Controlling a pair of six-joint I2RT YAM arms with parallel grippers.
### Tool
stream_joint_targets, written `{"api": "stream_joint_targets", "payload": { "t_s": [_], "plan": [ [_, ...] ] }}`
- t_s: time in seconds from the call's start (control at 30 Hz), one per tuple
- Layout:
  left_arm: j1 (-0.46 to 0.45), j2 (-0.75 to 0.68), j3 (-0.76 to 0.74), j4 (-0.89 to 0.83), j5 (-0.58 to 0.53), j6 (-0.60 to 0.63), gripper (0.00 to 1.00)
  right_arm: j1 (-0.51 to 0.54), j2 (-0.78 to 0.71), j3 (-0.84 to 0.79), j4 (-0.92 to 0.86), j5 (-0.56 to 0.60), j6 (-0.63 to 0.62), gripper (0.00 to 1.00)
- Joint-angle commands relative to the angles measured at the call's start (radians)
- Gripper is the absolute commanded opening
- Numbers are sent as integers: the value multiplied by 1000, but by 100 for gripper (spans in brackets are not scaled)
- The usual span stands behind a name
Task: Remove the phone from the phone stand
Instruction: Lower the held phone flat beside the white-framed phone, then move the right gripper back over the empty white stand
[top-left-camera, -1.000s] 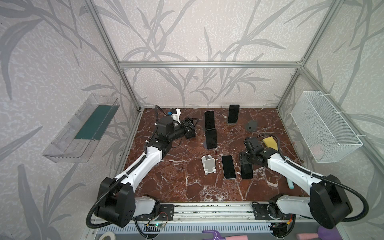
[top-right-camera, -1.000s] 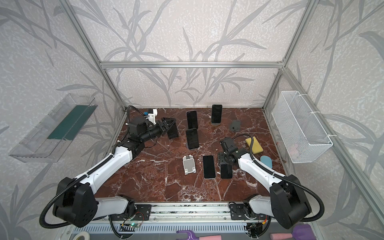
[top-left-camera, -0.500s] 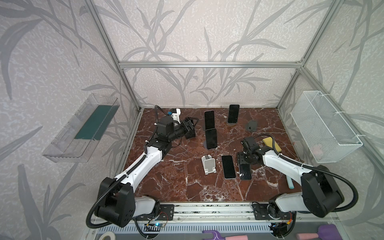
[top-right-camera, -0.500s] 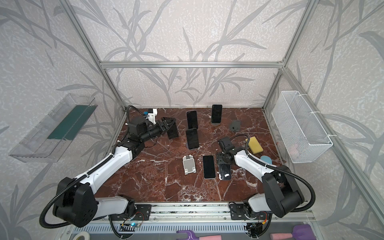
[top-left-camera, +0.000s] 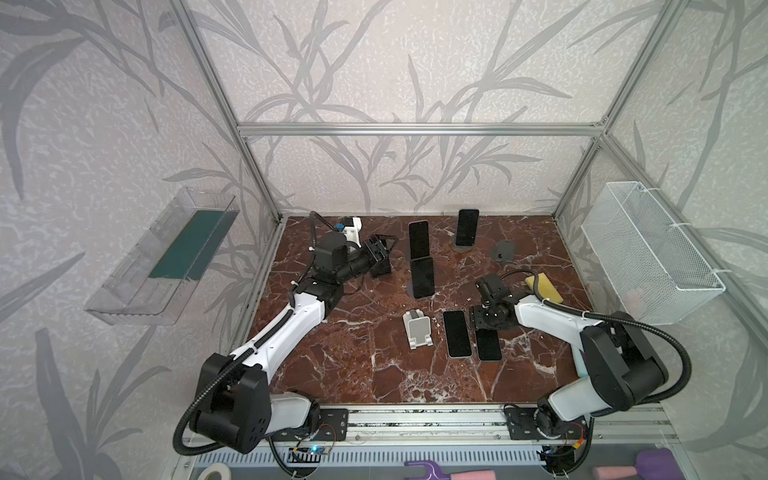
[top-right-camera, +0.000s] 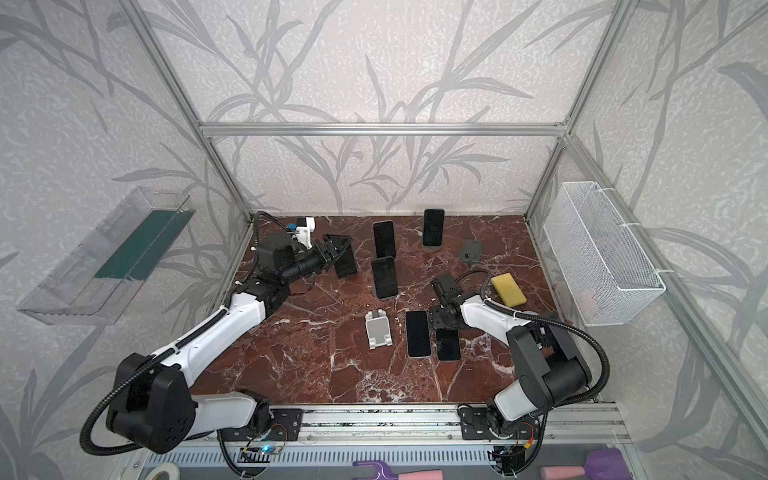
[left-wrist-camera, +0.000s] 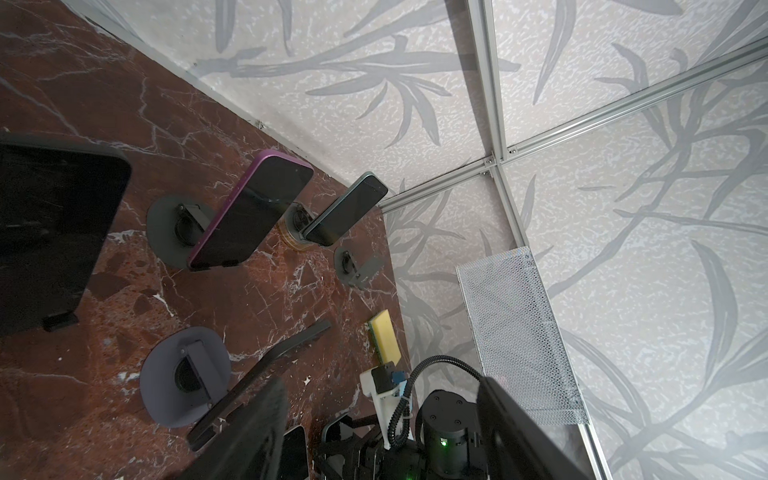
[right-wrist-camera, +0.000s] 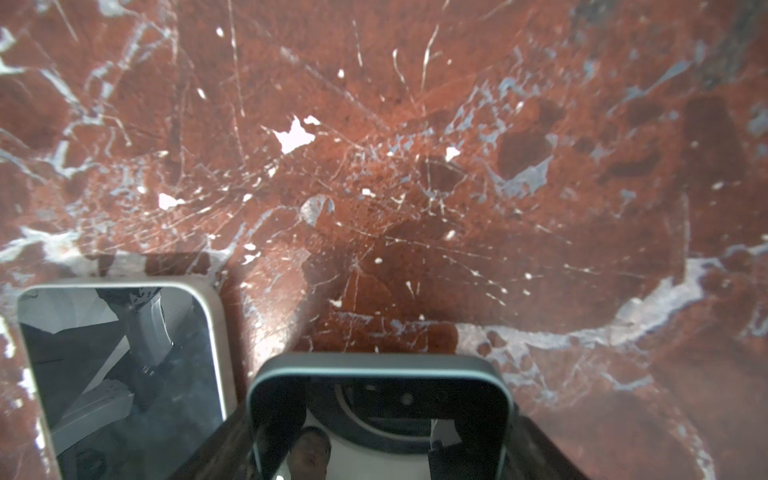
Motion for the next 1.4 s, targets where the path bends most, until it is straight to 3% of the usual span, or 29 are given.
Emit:
{"api": "stream_joint_targets", "payload": {
  "t_s": [0.0,0.43,0.63,0.8,1.03,1.17,1.37],
  "plan": [
    [2,3,-10,41,20,-19,72,-3,35,34,5,7,14,76],
    [10,17,-12,61,37,-47,73,-3,97,42,14,2,19,80],
    [13,18,-14,60,33,-46,73,-3,59,21,37,-11,42,80],
    [14,18,-12,59,31,-43,72,-3,-30,50,-3,-18,39,82],
    [24,-9,10,-34,-8,31,72,-3,-221,146,-149,81,2,93],
    [52,1,18,-87,-42,61,73,-2,-345,166,-173,81,61,96],
    [101,-17,23,-166,-121,80,73,116,-421,191,-222,116,122,96]
  ]
}}
